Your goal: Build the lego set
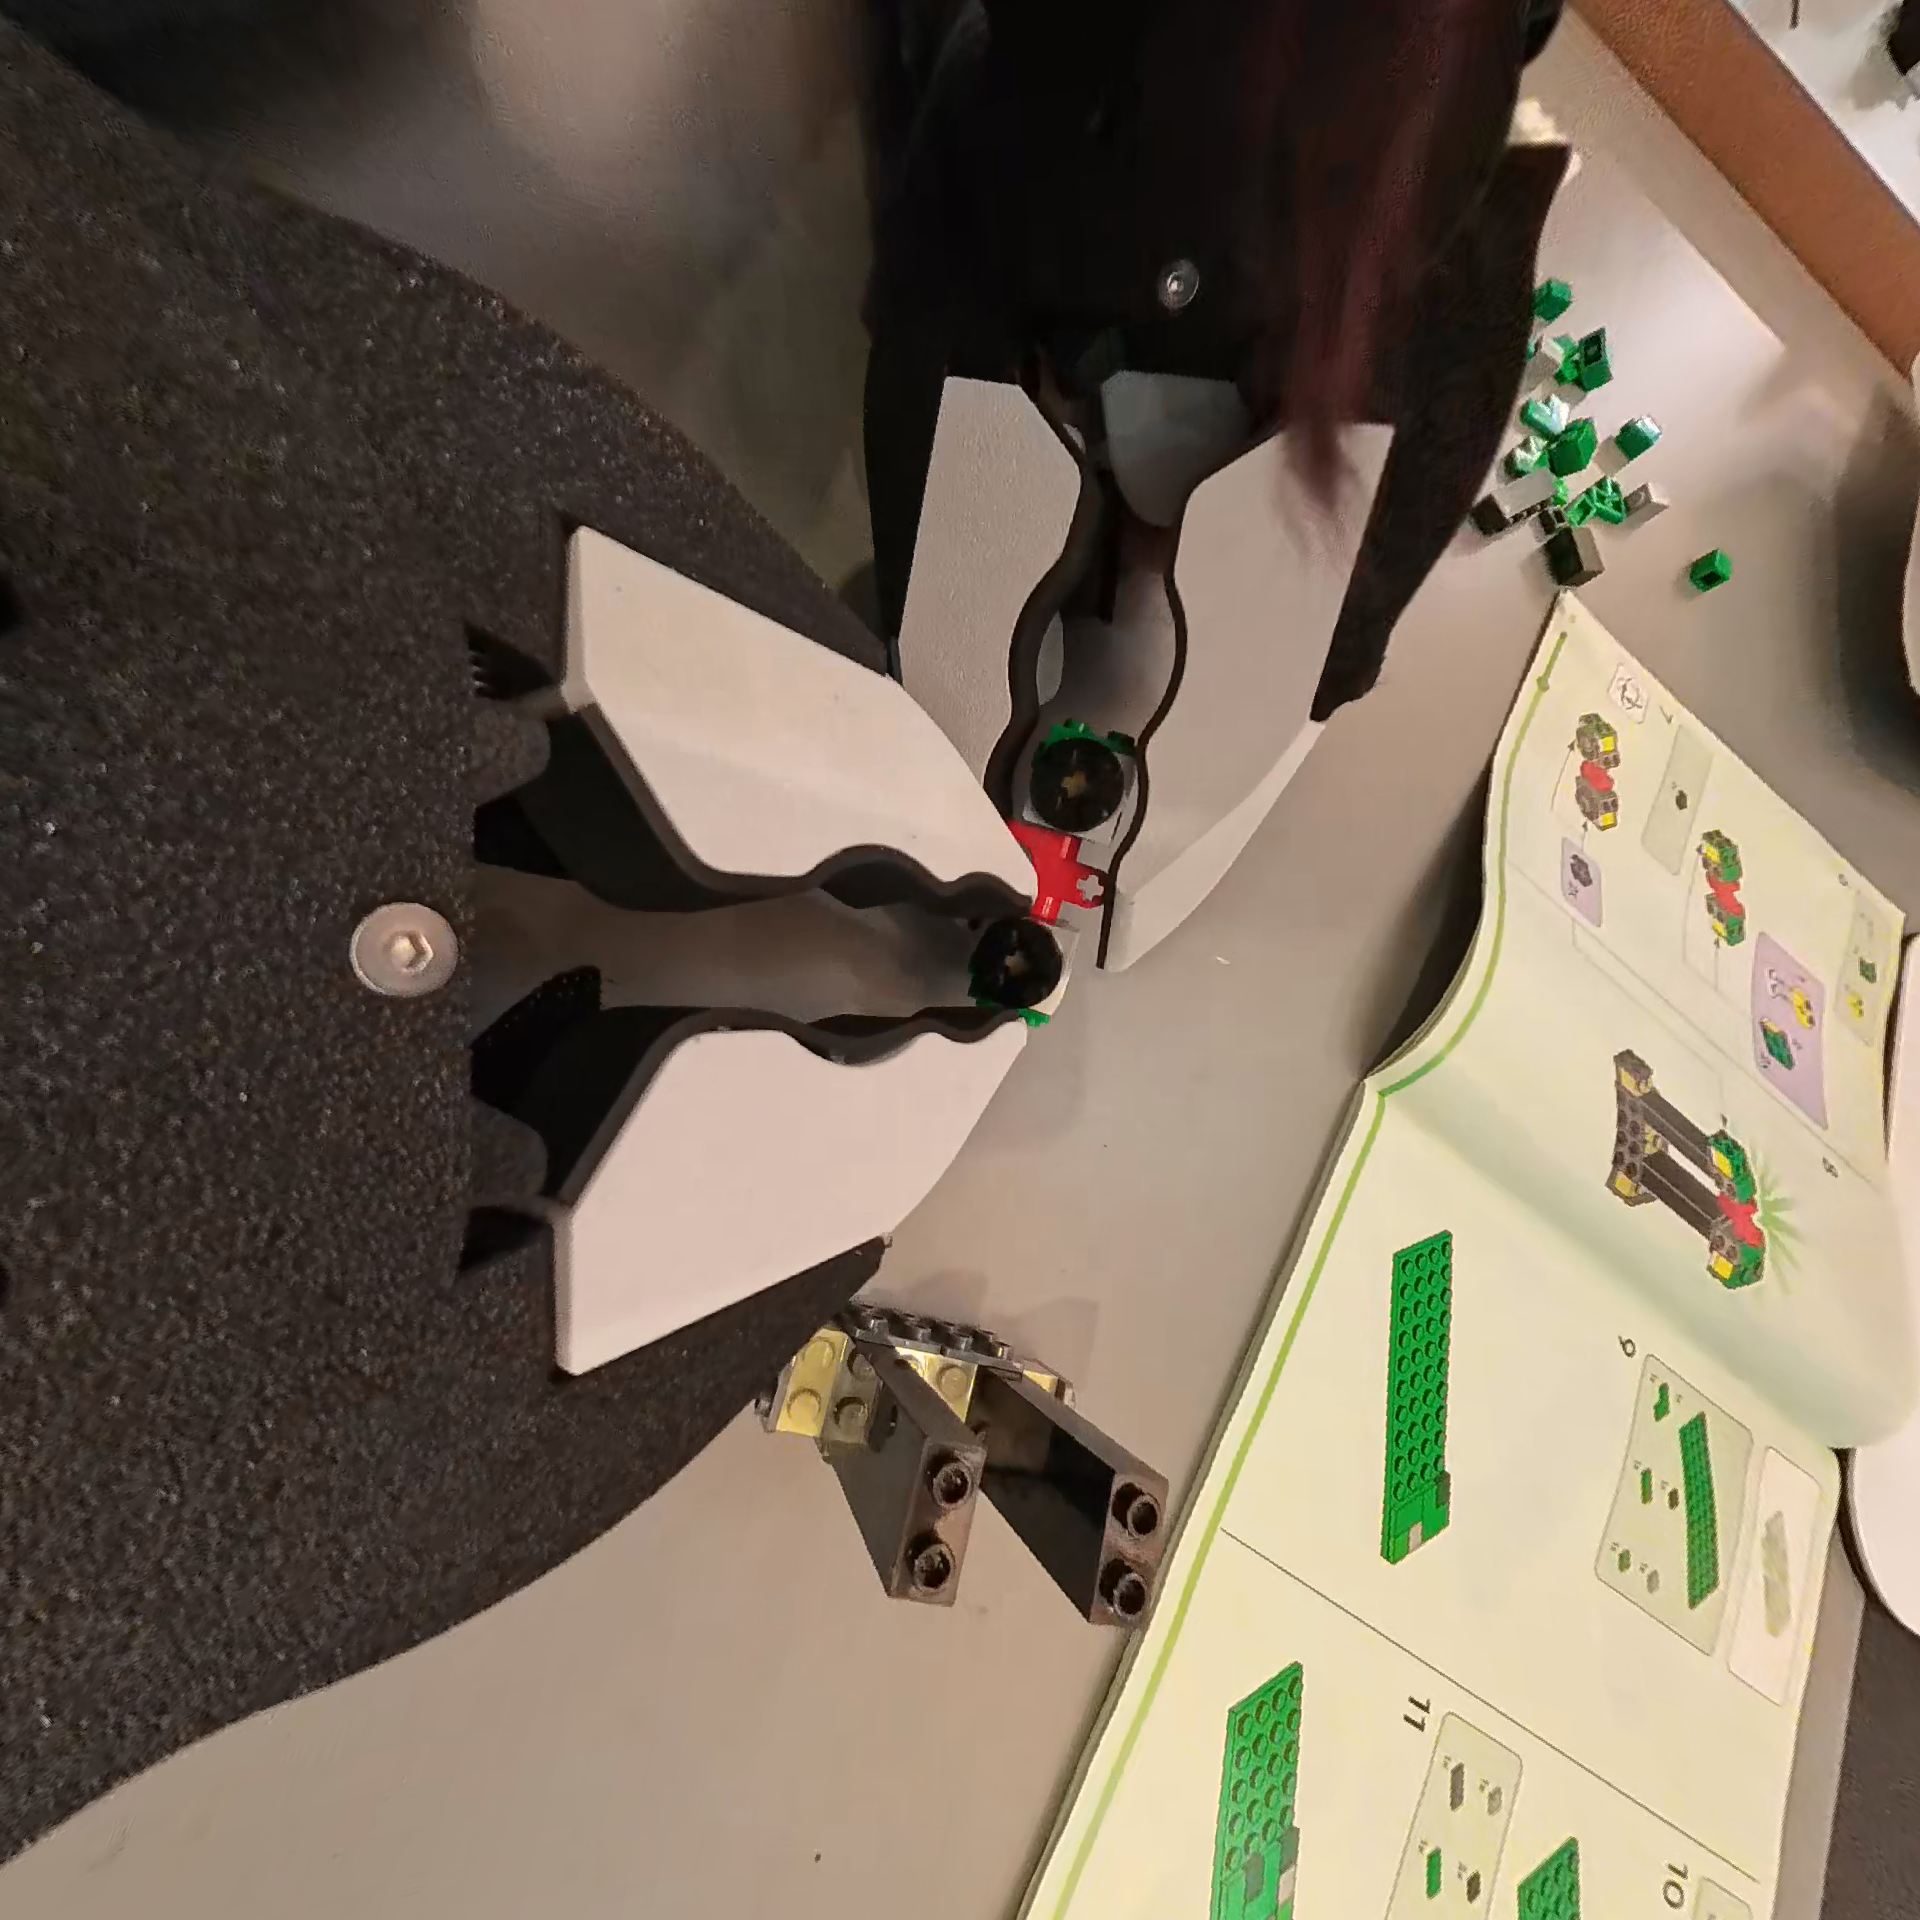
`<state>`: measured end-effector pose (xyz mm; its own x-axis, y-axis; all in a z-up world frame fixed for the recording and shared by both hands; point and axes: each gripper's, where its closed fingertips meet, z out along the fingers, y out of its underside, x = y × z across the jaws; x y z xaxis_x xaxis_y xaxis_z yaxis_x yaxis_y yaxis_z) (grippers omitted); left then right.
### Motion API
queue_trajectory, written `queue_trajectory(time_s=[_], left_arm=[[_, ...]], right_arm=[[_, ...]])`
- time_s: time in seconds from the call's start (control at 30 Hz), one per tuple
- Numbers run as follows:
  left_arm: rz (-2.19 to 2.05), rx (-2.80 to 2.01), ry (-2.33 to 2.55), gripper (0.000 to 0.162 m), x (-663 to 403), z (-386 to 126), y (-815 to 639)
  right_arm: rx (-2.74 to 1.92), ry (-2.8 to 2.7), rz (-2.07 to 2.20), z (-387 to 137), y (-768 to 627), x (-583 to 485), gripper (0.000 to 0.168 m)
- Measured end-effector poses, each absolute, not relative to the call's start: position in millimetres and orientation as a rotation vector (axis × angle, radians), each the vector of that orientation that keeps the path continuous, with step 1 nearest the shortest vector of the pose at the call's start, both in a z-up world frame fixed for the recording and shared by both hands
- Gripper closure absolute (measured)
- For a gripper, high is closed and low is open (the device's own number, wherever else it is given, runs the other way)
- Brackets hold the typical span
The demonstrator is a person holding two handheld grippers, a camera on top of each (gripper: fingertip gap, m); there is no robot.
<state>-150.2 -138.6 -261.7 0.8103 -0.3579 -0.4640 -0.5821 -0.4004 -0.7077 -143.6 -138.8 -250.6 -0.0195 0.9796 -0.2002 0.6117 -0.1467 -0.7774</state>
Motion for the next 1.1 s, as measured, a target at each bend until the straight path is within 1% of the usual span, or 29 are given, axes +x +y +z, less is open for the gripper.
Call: queue_trajectory(time_s=[0.43,0.47,0.53,0.77,1.1], left_arm=[[0.281,-1.985,0.701,0.135,-146.1,-257.7,-139.2],[0.281,-1.984,0.695,0.13,-146.1,-257.1,-138.9],[0.283,-1.984,0.697,0.128,-145.8,-256.9,-139.0],[0.235,-1.992,0.711,0.135,-142.2,-259.1,-140.3],[0.308,-1.967,0.788,0.139,-141.1,-259.7,-142.2]], right_arm=[[-1.8,-1.659,1.137,-249.4,-141.7,-140.7,0.153],[-1.805,-1.663,1.152,-249.5,-143.0,-140.5,0.153],[-1.808,-1.668,1.167,-250.1,-144.2,-140.1,0.153],[-1.792,-1.689,1.236,-245.9,-148.8,-138.0,0.153],[-1.794,-1.706,1.269,-246.8,-152.2,-137.7,0.153]])
